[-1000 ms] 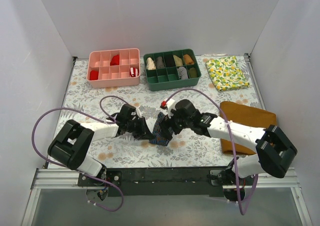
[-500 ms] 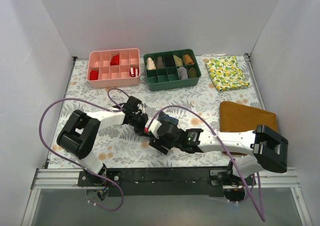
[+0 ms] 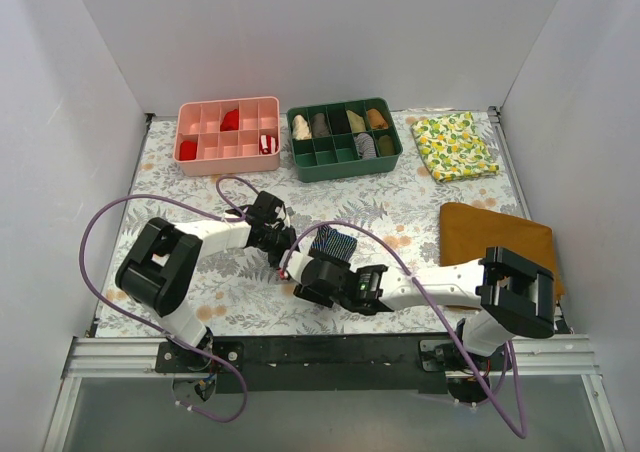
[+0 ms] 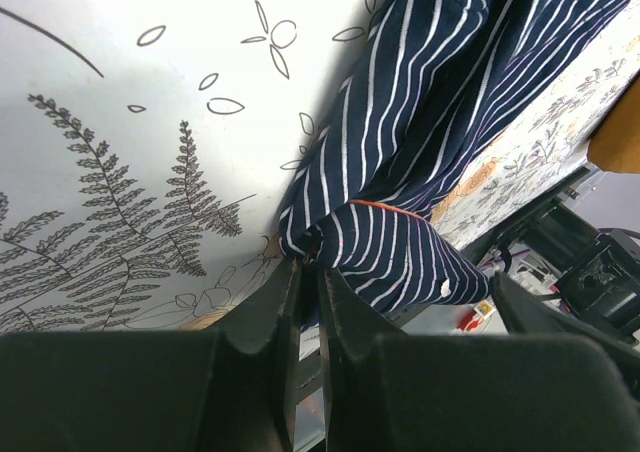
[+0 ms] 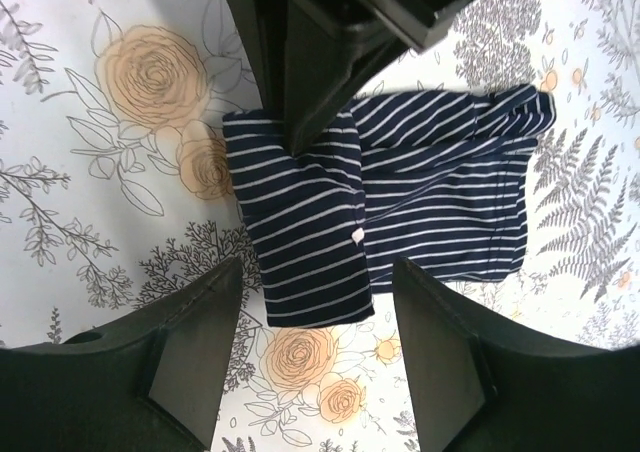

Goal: Roll the underwear

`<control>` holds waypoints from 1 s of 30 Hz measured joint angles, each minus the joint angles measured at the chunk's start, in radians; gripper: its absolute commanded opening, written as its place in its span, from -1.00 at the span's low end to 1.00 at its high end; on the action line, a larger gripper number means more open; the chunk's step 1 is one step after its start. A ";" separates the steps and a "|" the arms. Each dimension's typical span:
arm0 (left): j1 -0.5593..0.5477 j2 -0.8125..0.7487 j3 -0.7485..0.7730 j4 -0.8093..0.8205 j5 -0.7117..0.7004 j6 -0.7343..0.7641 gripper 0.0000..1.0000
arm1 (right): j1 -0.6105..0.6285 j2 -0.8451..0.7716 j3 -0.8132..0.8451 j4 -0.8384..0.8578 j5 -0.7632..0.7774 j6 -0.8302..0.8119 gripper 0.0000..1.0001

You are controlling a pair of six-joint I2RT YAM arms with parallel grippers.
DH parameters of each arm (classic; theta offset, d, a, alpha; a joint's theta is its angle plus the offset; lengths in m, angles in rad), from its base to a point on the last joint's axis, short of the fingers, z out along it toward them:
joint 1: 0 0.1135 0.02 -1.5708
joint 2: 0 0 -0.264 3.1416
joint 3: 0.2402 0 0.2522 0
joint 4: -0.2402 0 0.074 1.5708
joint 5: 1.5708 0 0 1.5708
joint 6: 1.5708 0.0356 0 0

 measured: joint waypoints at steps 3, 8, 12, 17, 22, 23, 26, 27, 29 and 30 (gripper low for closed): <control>0.000 0.008 0.005 -0.003 0.006 0.001 -1.00 | 0.014 0.001 0.009 0.005 0.007 -0.012 0.36; 0.001 0.011 0.005 -0.003 0.011 0.001 -1.00 | 0.028 0.021 0.016 0.022 0.006 -0.029 0.35; 0.001 0.014 0.008 -0.005 0.013 0.002 -1.00 | 0.032 0.051 0.016 0.027 0.003 -0.033 0.33; 0.001 0.017 0.011 -0.007 0.015 0.005 -1.00 | 0.034 0.089 0.016 0.035 0.014 -0.037 0.30; 0.001 0.017 0.011 -0.007 0.016 0.008 -1.00 | 0.032 0.122 0.014 0.057 0.040 -0.035 0.15; 0.001 0.017 0.011 -0.007 0.016 0.008 -1.00 | 0.032 0.124 0.012 0.063 0.042 -0.034 0.14; 0.001 0.017 0.011 -0.007 0.016 0.008 -1.00 | 0.018 0.123 -0.008 0.097 0.047 -0.023 0.09; 0.001 0.018 0.011 -0.007 0.017 0.009 -1.00 | 0.013 0.122 -0.015 0.111 0.047 -0.019 0.07; 0.002 0.019 0.011 -0.006 0.018 0.012 -1.00 | 0.001 0.116 -0.032 0.140 0.039 -0.006 0.03; 0.002 0.019 0.011 -0.006 0.019 0.013 -1.00 | -0.006 0.111 -0.040 0.152 0.032 -0.001 0.03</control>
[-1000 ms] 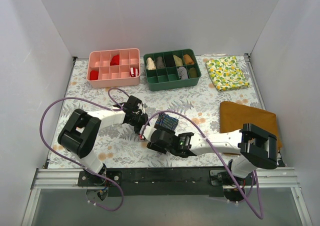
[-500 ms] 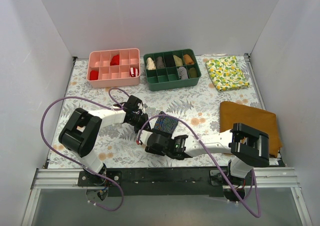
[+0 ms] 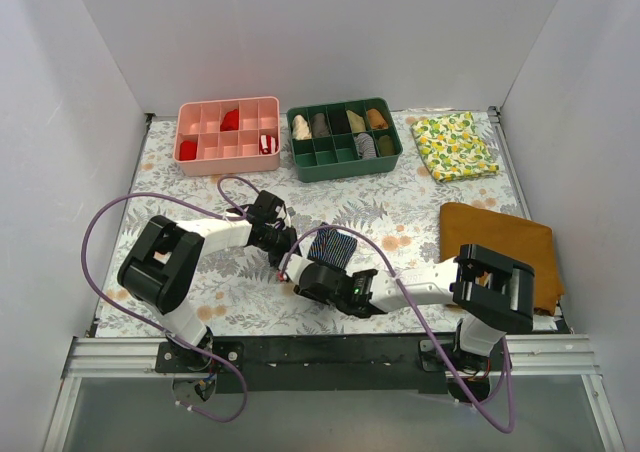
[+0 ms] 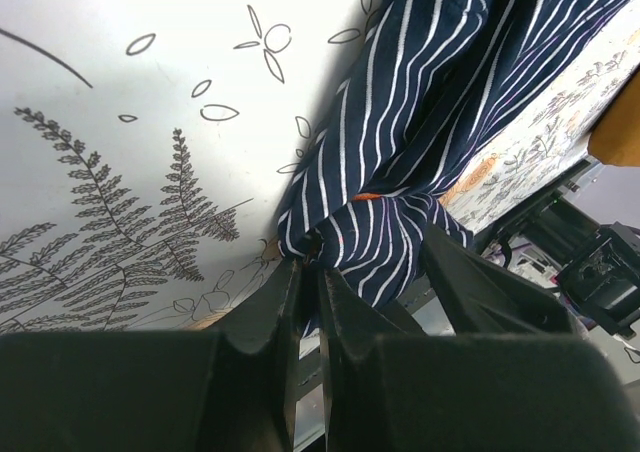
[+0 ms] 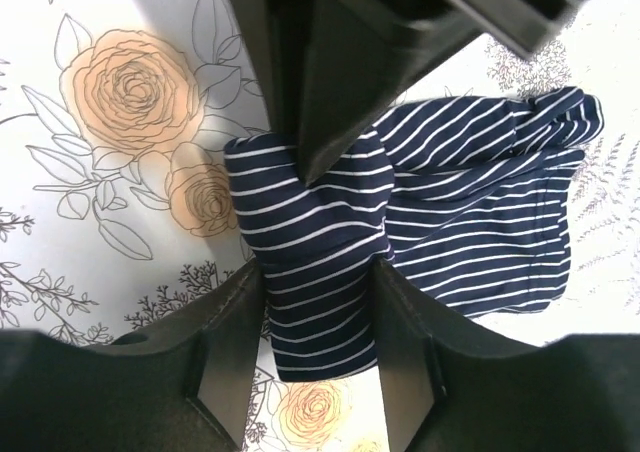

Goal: Roll the underwear

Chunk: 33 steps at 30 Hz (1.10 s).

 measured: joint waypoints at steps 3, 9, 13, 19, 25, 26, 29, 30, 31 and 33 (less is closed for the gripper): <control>0.002 0.004 0.000 0.003 0.007 0.006 -1.00 | -0.023 -0.019 -0.029 0.035 -0.043 0.016 -0.06; 0.004 0.005 0.000 0.005 0.011 0.016 -0.72 | -0.079 -0.042 -0.052 0.063 -0.178 0.026 -0.97; 0.005 0.005 0.000 0.005 0.006 0.020 -0.54 | -0.119 -0.058 -0.053 0.055 -0.264 0.040 -0.97; 0.017 0.005 0.021 -0.021 -0.016 0.028 -0.16 | -0.193 -0.068 -0.052 0.053 -0.427 0.057 -0.97; 0.059 -0.008 0.047 -0.038 -0.042 0.037 0.14 | -0.257 -0.065 -0.047 0.055 -0.597 0.071 -0.97; 0.077 -0.013 0.047 -0.039 -0.051 0.037 0.18 | -0.266 -0.061 -0.044 0.054 -0.630 0.074 -0.97; 0.116 -0.042 0.046 -0.038 -0.097 0.037 0.22 | -0.286 -0.052 -0.042 0.056 -0.733 0.083 -0.97; 0.128 -0.056 0.045 -0.037 -0.113 0.037 0.22 | -0.296 -0.048 -0.041 0.057 -0.772 0.086 -0.97; 0.142 -0.075 0.042 -0.035 -0.132 0.036 0.23 | -0.307 -0.042 -0.039 0.059 -0.808 0.093 -0.97; 0.157 -0.109 0.028 -0.023 -0.152 0.035 0.23 | -0.336 -0.028 -0.036 0.063 -0.880 0.109 -0.97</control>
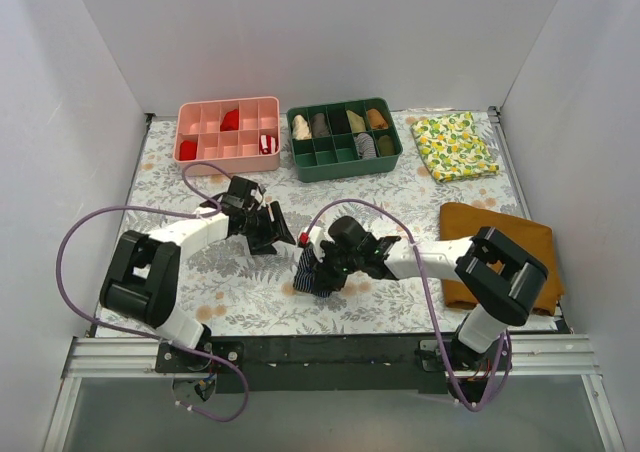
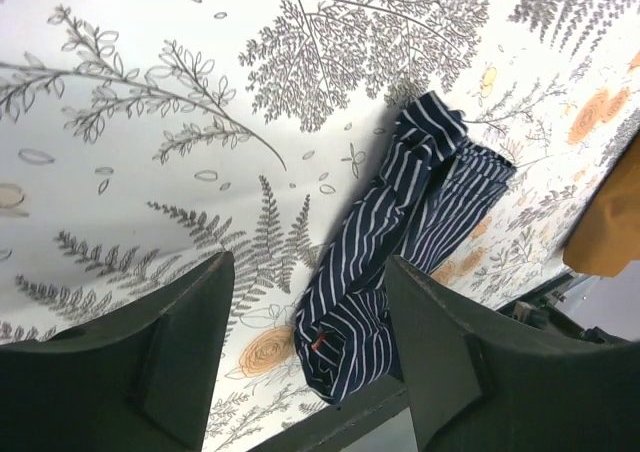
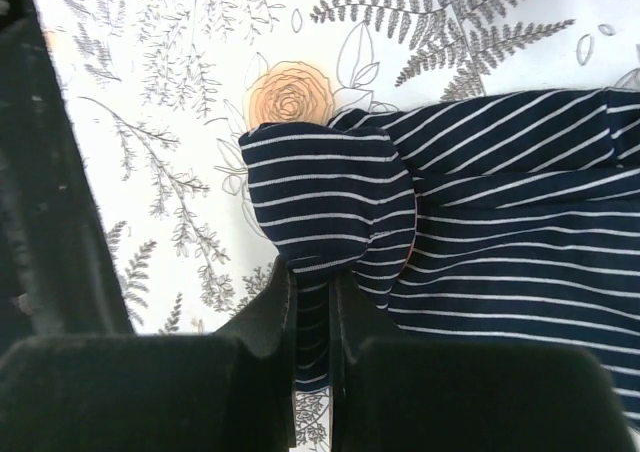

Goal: Roll the underwear

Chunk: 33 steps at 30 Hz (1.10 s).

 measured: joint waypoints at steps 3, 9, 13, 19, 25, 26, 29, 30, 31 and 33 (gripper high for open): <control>0.004 -0.064 -0.046 0.027 -0.006 -0.007 0.25 | -0.038 0.032 0.013 0.004 -0.111 0.028 -0.97; 0.004 -0.177 -0.201 0.114 0.035 -0.037 0.33 | -0.095 0.134 0.071 0.002 -0.331 0.078 -0.97; 0.003 -0.277 -0.304 0.183 0.082 -0.060 0.40 | -0.148 0.185 0.092 0.000 -0.452 0.125 -0.97; -0.005 -0.412 -0.428 0.289 0.133 -0.094 0.43 | -0.209 0.287 0.169 -0.063 -0.611 0.177 -0.97; -0.073 -0.426 -0.494 0.360 0.132 -0.139 0.44 | -0.225 0.361 0.256 -0.180 -0.669 0.182 -0.97; -0.089 -0.426 -0.498 0.365 0.128 -0.145 0.44 | -0.226 0.365 0.262 -0.191 -0.672 0.182 -0.97; -0.142 -0.425 -0.515 0.393 0.105 -0.156 0.44 | -0.231 0.377 0.278 -0.218 -0.682 0.182 -0.97; -0.151 -0.425 -0.523 0.405 0.102 -0.161 0.44 | -0.233 0.380 0.281 -0.223 -0.684 0.182 -0.97; -0.154 -0.425 -0.530 0.420 0.100 -0.165 0.45 | -0.234 0.382 0.282 -0.228 -0.687 0.181 -0.97; -0.154 -0.428 -0.542 0.447 0.096 -0.172 0.45 | -0.235 0.386 0.287 -0.240 -0.692 0.181 -0.97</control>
